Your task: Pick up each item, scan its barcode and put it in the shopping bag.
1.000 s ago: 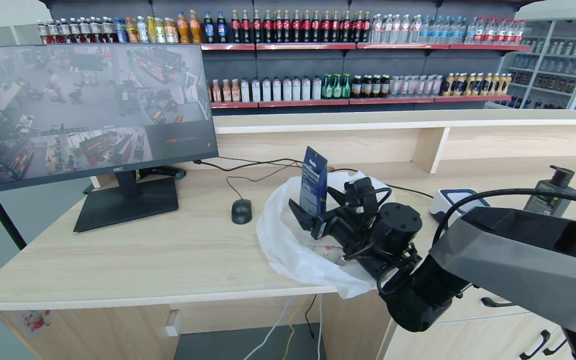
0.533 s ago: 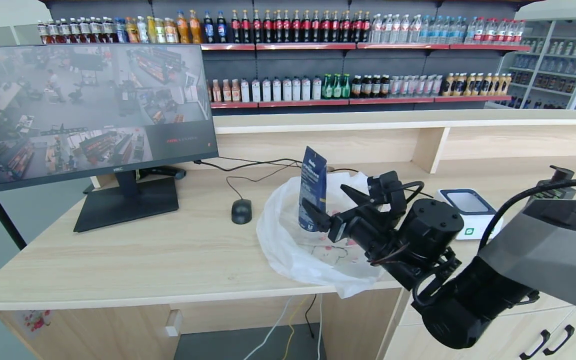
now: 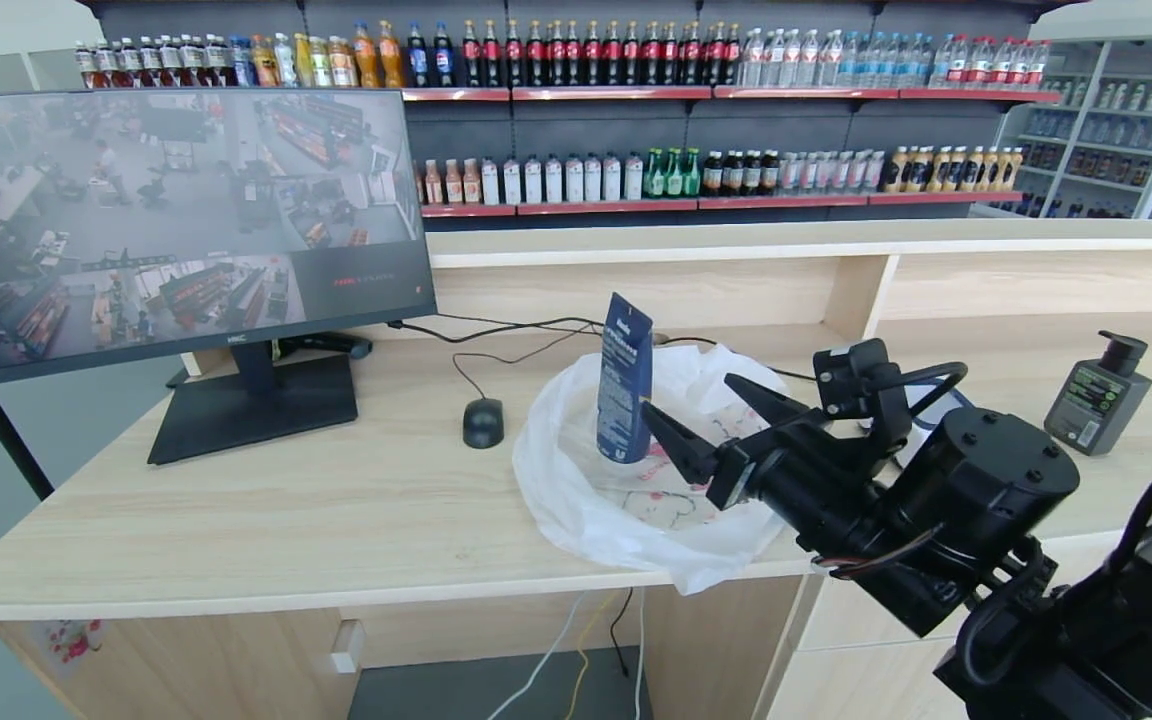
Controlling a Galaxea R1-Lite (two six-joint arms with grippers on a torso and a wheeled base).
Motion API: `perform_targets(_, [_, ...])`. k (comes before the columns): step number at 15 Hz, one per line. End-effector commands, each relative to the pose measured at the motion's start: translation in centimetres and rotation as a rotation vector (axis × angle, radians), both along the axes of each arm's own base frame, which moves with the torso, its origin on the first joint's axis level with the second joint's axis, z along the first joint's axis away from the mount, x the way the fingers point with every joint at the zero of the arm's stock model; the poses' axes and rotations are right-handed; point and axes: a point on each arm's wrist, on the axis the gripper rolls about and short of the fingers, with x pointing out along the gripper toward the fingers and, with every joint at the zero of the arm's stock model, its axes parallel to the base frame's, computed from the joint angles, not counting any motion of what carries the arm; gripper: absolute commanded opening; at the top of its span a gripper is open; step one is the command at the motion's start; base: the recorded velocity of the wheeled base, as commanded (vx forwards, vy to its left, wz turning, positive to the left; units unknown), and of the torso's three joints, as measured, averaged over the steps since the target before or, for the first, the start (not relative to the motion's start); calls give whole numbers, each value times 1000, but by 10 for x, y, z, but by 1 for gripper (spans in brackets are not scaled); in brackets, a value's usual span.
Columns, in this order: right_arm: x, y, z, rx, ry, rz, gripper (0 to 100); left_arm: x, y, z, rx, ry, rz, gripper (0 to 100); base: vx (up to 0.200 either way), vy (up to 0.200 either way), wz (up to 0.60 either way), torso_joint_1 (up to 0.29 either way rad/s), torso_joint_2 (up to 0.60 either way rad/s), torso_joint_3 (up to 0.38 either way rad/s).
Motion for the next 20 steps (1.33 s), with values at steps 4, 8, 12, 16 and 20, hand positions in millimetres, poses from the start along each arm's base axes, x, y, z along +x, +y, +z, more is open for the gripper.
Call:
perform_targets(4, [-8,10,2,7,-2,41,100,0,0,0,-1,0,2,100,-100,0,0,1,2,0])
perform_targets(8, [-10,14,0,8,6,56,100,0,0,0,-1,0,2,100,-50,0,0,4,2,-1])
perform_targets(12, [-10,14,0,8,6,56,100,0,0,0,-1,1,0,100,0,-50,0,3,1,2])
perform_targets(16, [-11,15,0,9,5,62,100,0,0,0,-1,1,2,100,0,-200,0,2,5,2])
perform_targets(20, [-13,16,-1,5,10,66,100,0,0,0,-3,1,2,100,0,-200,0,4,5,5])
